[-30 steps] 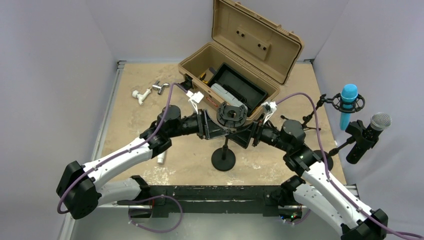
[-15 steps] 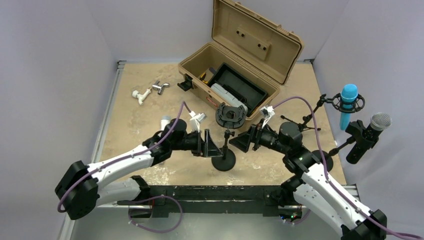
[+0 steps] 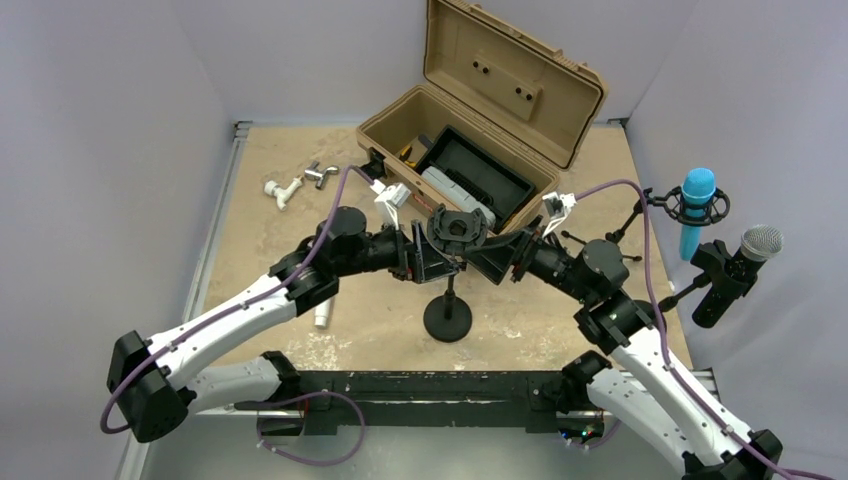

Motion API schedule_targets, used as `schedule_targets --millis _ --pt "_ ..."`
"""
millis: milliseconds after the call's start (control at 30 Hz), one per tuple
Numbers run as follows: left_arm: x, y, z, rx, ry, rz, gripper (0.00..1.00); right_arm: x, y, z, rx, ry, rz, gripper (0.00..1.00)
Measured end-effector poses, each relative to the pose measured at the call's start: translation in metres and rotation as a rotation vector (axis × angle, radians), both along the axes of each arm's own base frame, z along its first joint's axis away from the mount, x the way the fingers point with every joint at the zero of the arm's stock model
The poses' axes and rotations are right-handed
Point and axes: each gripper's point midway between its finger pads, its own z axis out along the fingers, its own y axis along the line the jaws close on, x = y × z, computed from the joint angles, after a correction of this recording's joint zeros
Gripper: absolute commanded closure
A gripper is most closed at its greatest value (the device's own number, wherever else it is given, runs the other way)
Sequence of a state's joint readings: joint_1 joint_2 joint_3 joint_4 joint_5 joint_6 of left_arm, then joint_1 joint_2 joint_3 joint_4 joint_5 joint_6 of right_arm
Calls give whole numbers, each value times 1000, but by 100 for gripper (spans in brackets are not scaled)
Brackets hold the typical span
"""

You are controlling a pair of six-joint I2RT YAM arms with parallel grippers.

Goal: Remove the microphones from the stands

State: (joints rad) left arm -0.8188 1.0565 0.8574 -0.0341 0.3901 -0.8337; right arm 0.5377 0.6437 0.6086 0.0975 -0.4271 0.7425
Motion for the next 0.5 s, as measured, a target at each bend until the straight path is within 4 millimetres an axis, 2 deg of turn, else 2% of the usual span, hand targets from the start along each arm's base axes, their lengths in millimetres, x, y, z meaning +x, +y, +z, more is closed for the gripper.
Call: schedule_targets --millis 133,200,367,433,500 --pt "10 -6 -21 47 62 30 25 6 3 0 33 22 -8 20" --pt "12 -6 -20 47 62 40 28 8 5 -3 36 31 -8 22" --pt "14 -6 -18 43 60 51 15 13 8 -15 23 58 -4 23" --pt "13 -6 -17 41 60 47 15 12 9 -22 14 71 4 23" --pt "12 -6 -15 37 58 41 19 11 10 -28 8 81 11 21"
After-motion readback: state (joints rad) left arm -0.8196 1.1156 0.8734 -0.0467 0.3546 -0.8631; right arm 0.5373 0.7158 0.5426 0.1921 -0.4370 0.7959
